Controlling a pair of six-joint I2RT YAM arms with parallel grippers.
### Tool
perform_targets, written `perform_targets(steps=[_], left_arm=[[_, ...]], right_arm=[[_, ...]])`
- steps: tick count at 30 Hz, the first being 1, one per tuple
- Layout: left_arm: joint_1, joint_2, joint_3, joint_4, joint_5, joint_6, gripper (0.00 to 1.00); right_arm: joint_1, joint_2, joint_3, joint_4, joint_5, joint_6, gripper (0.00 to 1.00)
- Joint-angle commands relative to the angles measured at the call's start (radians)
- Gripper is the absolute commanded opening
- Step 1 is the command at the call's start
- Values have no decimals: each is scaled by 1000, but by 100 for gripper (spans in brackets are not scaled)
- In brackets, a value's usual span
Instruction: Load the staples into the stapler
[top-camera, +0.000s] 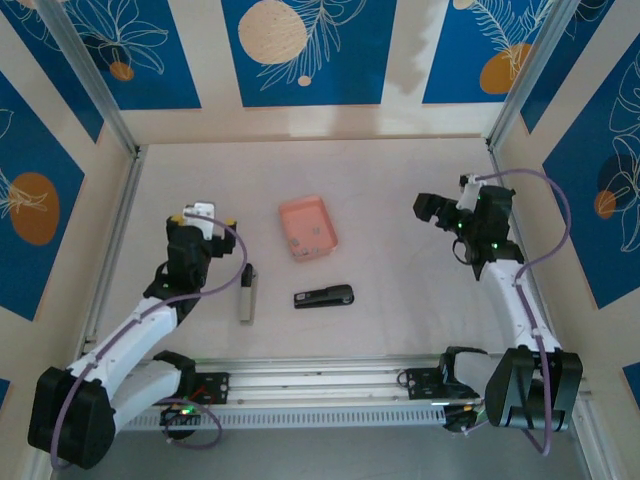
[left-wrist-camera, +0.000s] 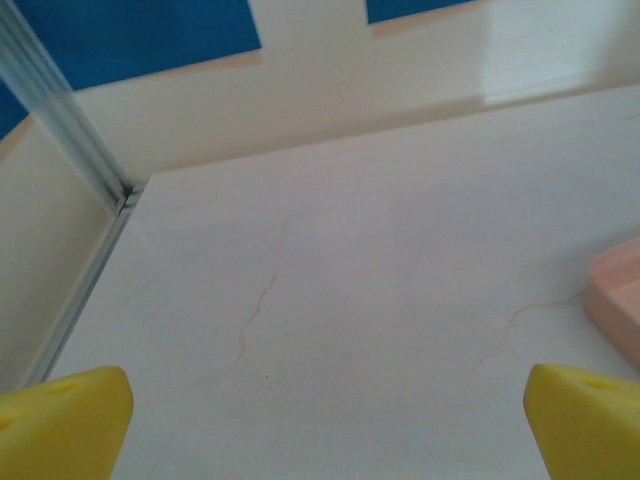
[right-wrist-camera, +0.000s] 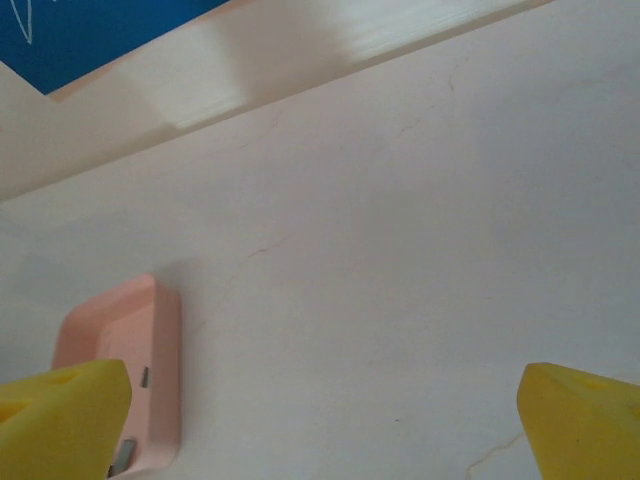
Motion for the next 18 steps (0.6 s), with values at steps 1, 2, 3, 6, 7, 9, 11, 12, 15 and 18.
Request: perform_targets(steps=[1, 2, 3, 6, 7, 9, 11, 12, 15, 18], left_arm=[[37, 6, -94, 257, -45, -21, 100], [45, 12, -122, 300, -51, -21, 100], [52, 19, -143, 336, -52, -22, 100], [73, 49, -180, 381, -39, -39, 100], [75, 61, -189, 394, -37, -41, 100], [79, 83, -213, 438, -39, -53, 100], [85, 109, -239, 491, -37, -72, 100], [86, 126, -250, 521, -37, -72, 100], [87, 183, -265, 591, -36, -60, 100], [88, 249, -271, 650, -23, -35, 100]], right_arm=[[-20, -29, -69, 145, 57, -60, 99], [-26, -34, -86, 159, 62, -63, 99], [-35, -38, -105, 177, 66, -68, 99], [-56, -49, -154, 221, 63, -80, 99], [-63, -51, -171, 236, 64, -82, 99], [-72, -55, -197, 265, 64, -84, 99], [-79, -53, -228, 299, 64, -80, 99], [-80, -52, -243, 317, 63, -76, 99], [-82, -39, -280, 361, 72, -62, 99], [-83, -13, -304, 396, 72, -56, 99]])
